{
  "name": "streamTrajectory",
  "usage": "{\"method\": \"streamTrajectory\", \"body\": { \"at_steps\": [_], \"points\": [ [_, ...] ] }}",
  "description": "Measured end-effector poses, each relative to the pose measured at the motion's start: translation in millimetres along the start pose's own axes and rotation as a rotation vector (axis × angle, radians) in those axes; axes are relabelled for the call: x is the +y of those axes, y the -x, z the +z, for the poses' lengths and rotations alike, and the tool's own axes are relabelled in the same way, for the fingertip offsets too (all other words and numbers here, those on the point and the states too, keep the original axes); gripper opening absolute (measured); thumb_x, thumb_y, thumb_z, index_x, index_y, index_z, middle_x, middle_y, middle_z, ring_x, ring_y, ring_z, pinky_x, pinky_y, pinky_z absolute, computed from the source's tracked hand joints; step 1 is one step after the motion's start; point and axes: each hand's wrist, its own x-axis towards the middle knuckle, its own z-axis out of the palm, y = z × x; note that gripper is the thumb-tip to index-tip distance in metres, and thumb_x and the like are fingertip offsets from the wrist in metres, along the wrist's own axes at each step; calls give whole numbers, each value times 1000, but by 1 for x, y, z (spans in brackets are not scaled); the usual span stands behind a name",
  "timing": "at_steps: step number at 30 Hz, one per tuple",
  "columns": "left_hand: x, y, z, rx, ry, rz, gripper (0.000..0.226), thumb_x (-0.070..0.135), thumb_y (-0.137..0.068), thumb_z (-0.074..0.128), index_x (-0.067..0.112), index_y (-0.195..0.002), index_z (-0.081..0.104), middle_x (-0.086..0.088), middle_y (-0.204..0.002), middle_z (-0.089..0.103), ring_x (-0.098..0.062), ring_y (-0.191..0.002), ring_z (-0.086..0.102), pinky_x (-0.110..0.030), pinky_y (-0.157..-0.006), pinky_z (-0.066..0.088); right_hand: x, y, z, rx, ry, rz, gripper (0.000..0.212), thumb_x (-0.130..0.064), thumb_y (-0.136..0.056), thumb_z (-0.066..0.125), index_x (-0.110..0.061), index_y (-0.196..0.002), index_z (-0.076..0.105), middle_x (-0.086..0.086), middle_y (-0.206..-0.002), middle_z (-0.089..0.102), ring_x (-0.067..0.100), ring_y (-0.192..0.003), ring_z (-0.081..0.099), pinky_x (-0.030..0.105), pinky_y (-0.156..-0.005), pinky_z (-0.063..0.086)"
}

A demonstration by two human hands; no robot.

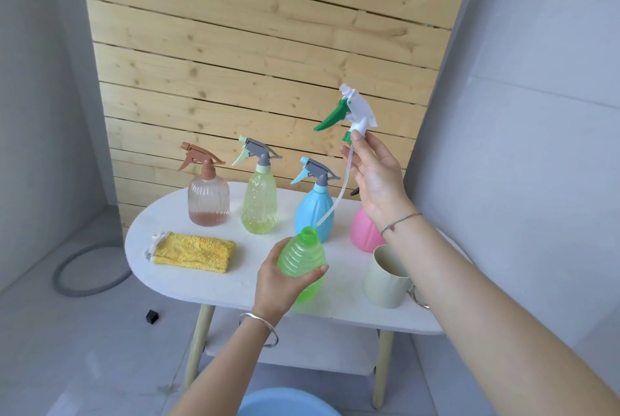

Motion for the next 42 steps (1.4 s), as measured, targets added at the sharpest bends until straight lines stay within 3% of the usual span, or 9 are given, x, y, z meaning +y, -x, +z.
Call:
{"method": "streamTrajectory", "body": {
  "at_steps": [4,9,15,19,26,30,36,39,42],
  "points": [
    [-10,4,3,5,-1,-16,61,37,-57,92,34,-109,60,16,-102,67,3,-97,61,-4,-76,45,22,5,0,10,25,42,35,-16,-88,66,-7,-121,59,-1,-92,67,15,-88,66,17,-74,54],
    [-13,5,4,-2,-6,-21,61,37,-58,92,34,-110,59,19,-102,66,11,-94,58,-4,-76,44,47,12,-5,-16,79,64,23,-15,-89,64,-12,-111,60,-3,-85,67,15,-86,66,27,-94,48],
    [-13,3,3,-19,-40,-11,63,38,-58,91,31,-111,57,20,-102,65,15,-93,56,-1,-73,41,69,23,-22,-248,264,104,18,-5,-87,64,-11,-102,56,-5,-92,69,1,-86,65,17,-86,45],
    [-13,2,1,-31,-49,-16,64,40,-58,91,32,-110,56,21,-101,65,14,-92,57,-2,-73,41,73,29,-44,-384,471,159,20,-6,-87,65,-17,-103,63,-5,-107,70,0,-99,64,11,-86,45],
    [-9,-4,9,-38,-32,-40,65,39,-58,91,29,-112,56,19,-98,65,14,-89,58,-5,-72,44,75,24,-66,-473,594,198,29,-3,-85,67,-8,-114,62,11,-116,68,11,-105,65,18,-89,50],
    [-9,-5,13,-32,-30,-46,66,40,-58,91,31,-112,55,20,-98,65,14,-89,58,-7,-73,45,74,18,-70,-563,660,199,30,-8,-86,68,-17,-113,63,2,-119,68,12,-115,60,29,-100,46],
    [-9,-9,13,-50,-25,-50,66,39,-57,92,30,-111,54,18,-98,65,9,-91,60,-4,-71,44,81,17,-72,-578,705,182,30,-8,-87,66,-15,-115,64,2,-119,68,10,-115,60,28,-101,45],
    [-8,-10,5,-154,-4,-65,77,37,-61,90,26,-124,47,14,-116,59,-3,-106,57,-8,-82,42,83,17,-73,-570,706,180,28,-7,-87,66,-13,-114,64,4,-117,68,11,-112,62,27,-99,46],
    [7,-17,-11,-133,47,-37,91,57,-72,73,22,-145,32,10,-143,38,-9,-131,37,-21,-101,30,82,16,-74,-572,701,189,27,-7,-87,66,-13,-113,64,5,-116,68,11,-108,63,25,-98,47]
  ]
}}
